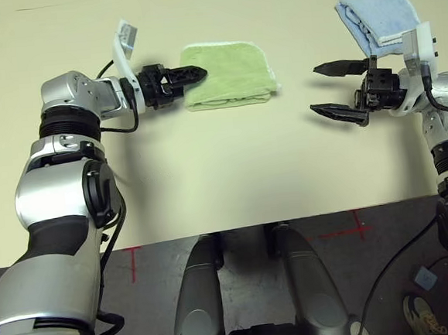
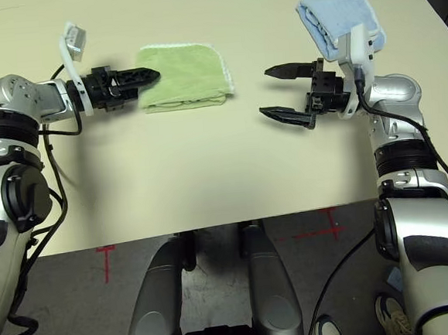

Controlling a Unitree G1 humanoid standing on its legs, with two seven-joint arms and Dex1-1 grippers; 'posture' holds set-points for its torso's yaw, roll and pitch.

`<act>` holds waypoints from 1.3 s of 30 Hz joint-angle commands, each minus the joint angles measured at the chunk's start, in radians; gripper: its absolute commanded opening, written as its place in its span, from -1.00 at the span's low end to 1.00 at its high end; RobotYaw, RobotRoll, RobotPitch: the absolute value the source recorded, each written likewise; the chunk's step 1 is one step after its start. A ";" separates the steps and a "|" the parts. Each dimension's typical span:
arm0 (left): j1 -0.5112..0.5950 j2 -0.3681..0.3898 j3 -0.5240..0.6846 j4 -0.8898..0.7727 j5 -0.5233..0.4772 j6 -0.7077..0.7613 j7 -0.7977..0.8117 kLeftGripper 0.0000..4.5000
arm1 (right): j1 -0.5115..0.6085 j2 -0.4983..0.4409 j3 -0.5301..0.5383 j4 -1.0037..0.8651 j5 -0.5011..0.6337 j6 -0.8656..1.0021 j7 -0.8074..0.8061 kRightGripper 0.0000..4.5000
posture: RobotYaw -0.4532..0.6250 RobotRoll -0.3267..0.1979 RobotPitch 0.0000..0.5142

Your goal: Fold the towel and set it aside.

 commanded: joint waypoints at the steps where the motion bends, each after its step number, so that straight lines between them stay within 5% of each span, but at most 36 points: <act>1: -0.001 -0.004 -0.008 0.008 0.007 0.018 -0.009 -0.60 | -0.005 -0.006 0.007 0.031 -0.006 -0.010 0.003 1.00 | -0.25 0.25 0.35; 4: -0.003 -0.007 0.000 0.007 0.001 0.020 -0.004 -0.98 | -0.014 -0.006 0.007 0.054 -0.010 -0.023 0.005 1.00 | -0.23 0.25 0.35; 16: 0.011 0.057 0.147 -0.043 -0.054 -0.044 0.151 -0.98 | -0.020 0.002 0.010 0.063 -0.010 -0.039 0.000 1.00 | -0.21 0.25 0.35; 22: 0.132 0.085 0.312 -0.217 -0.141 -0.043 0.331 -0.98 | -0.025 0.015 0.007 0.075 -0.006 -0.042 0.000 1.00 | -0.15 0.25 0.33; 32: 0.369 0.003 0.593 -0.642 -0.299 -0.088 0.706 -0.98 | -0.091 0.062 -0.024 0.126 0.027 0.026 -0.065 1.00 | -0.08 0.25 0.30; 39: 0.436 -0.041 0.651 -0.798 -0.360 -0.181 0.840 -0.98 | -0.112 0.080 -0.024 0.107 0.047 0.082 -0.089 1.00 | -0.05 0.25 0.28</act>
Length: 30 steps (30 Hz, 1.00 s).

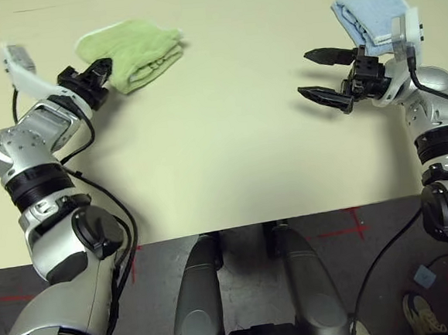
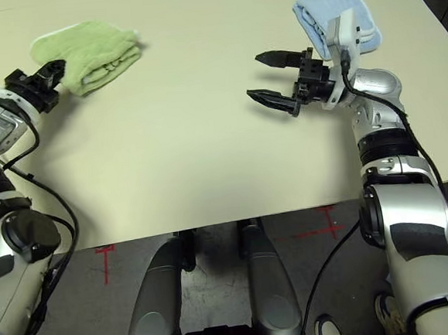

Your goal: Fold the towel and set it aside.

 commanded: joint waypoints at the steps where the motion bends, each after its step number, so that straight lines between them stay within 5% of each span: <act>1: 0.038 -0.012 0.021 -0.069 -0.041 -0.040 0.053 -0.98 | -0.005 0.005 -0.018 -0.014 0.019 0.024 -0.009 1.00 | -0.05 0.25 0.28; 17: 0.218 -0.084 0.031 -0.221 -0.138 -0.184 0.217 -0.98 | 0.028 0.026 0.007 -0.162 0.024 0.093 -0.037 1.00 | -0.03 0.25 0.27; 30: 0.209 -0.182 -0.004 -0.294 -0.151 -0.423 0.373 -0.98 | 0.008 0.037 0.017 -0.134 0.013 0.086 -0.032 1.00 | 0.01 0.25 0.29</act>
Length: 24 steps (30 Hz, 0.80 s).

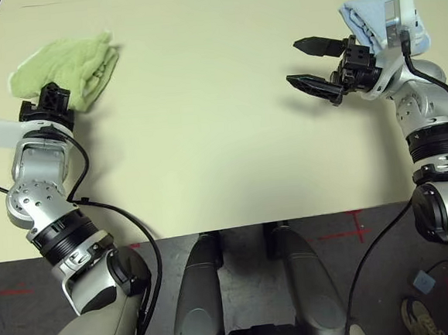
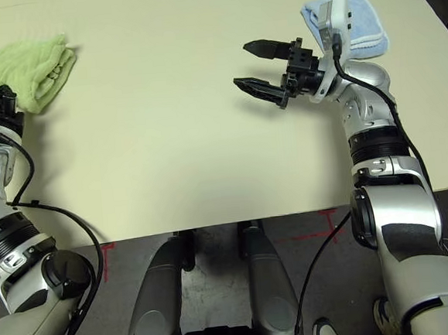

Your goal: Fold the towel and set it aside.

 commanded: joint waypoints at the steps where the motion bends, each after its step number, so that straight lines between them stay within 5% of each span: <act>1: -0.017 -0.009 -0.008 0.031 -0.006 -0.068 0.018 -0.98 | -0.004 0.002 0.008 0.006 -0.004 -0.006 0.010 1.00 | 0.00 0.25 0.29; 16: -0.005 0.012 -0.058 0.131 0.011 -0.155 0.044 -0.98 | 0.003 -0.010 0.005 0.005 -0.007 -0.013 0.015 1.00 | -0.03 0.25 0.29; 20: 0.018 0.025 -0.065 0.080 -0.019 -0.101 0.074 -0.48 | 0.000 -0.007 0.006 0.018 -0.010 -0.023 0.017 1.00 | -0.02 0.25 0.29; 24: 0.083 0.066 -0.092 -0.003 -0.036 0.075 0.182 0.21 | -0.014 -0.004 0.008 0.052 -0.017 -0.047 0.022 1.00 | 0.00 0.25 0.30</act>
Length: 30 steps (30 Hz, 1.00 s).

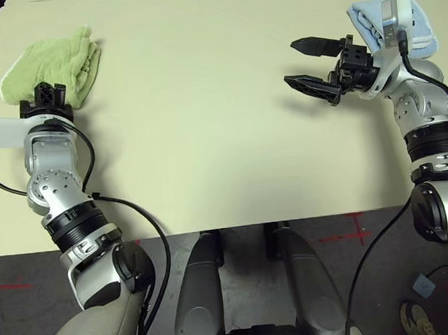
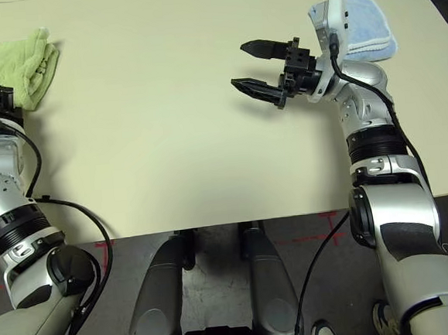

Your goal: Fold the towel and set it aside.

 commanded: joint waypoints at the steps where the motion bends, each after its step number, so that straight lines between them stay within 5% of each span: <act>1: 0.077 0.063 -0.030 -0.082 -0.006 0.185 0.111 0.40 | -0.012 -0.005 0.005 0.035 -0.013 -0.029 0.013 1.00 | 0.00 0.25 0.30; 5: 0.107 0.179 -0.038 -0.154 -0.109 0.495 0.194 0.99 | -0.021 -0.003 0.003 0.065 -0.015 -0.051 0.021 1.00 | 0.00 0.25 0.31; 10: 0.082 0.466 -0.169 -0.233 -0.257 0.812 -0.090 0.99 | -0.042 -0.006 -0.002 0.129 -0.022 -0.082 0.027 1.00 | 0.02 0.25 0.32; 13: 0.061 0.632 -0.305 -0.253 -0.229 0.816 -0.344 0.99 | -0.063 -0.009 -0.008 0.179 -0.031 -0.104 0.014 1.00 | 0.02 0.25 0.32; 16: 0.006 0.760 -0.510 -0.234 -0.058 0.633 -0.623 0.99 | -0.085 -0.017 -0.023 0.241 -0.046 -0.096 -0.062 1.00 | 0.00 0.25 0.31; 20: -0.075 0.715 -0.646 -0.109 0.145 0.348 -0.817 0.99 | -0.078 -0.029 -0.054 0.291 -0.051 -0.094 -0.194 1.00 | -0.02 0.25 0.28; 25: -0.147 0.483 -0.660 0.208 0.467 -0.184 -0.673 0.99 | -0.053 -0.031 -0.060 0.307 -0.089 -0.139 -0.322 1.00 | -0.08 0.25 0.25; 30: -0.145 0.343 -0.614 0.415 0.602 -0.448 -0.531 0.99 | -0.050 -0.014 -0.081 0.319 -0.141 -0.202 -0.628 1.00 | -0.13 0.25 0.23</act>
